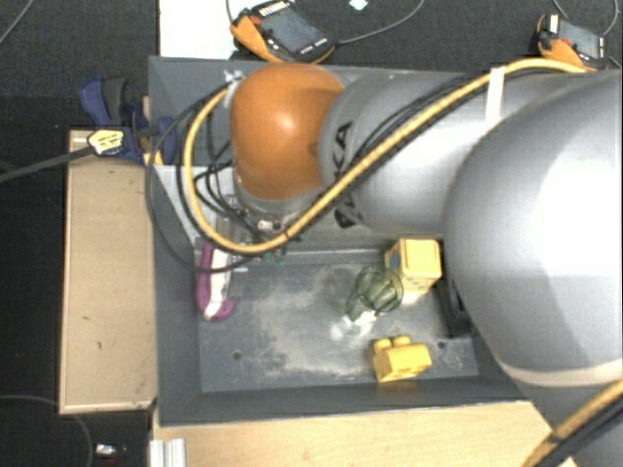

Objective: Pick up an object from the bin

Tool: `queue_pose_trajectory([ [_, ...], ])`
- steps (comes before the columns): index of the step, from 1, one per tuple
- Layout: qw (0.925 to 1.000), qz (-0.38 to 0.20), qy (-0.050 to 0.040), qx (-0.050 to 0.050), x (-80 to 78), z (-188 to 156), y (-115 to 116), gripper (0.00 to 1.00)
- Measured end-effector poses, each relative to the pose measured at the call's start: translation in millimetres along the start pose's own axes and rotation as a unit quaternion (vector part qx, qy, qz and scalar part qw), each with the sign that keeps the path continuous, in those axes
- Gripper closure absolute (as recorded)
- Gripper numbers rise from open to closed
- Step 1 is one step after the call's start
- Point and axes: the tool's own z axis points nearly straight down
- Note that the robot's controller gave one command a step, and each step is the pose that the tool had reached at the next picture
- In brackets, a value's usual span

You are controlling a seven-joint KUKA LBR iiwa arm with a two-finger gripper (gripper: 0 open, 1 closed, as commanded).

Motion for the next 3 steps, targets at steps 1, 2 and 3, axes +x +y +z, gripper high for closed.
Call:
queue_pose_trajectory([
  [1, 1.0, 0.0, 0.0, 0.0, 0.2, 0, 0, 0.0],
  [2, 0.9994, -0.035, 0.0013, 0.0, 35.6, 68, -23, 0.0],
  [3, 0.9904, -0.138, -0.004, -0.001, 28.7, -14, -13, 0.0],
])
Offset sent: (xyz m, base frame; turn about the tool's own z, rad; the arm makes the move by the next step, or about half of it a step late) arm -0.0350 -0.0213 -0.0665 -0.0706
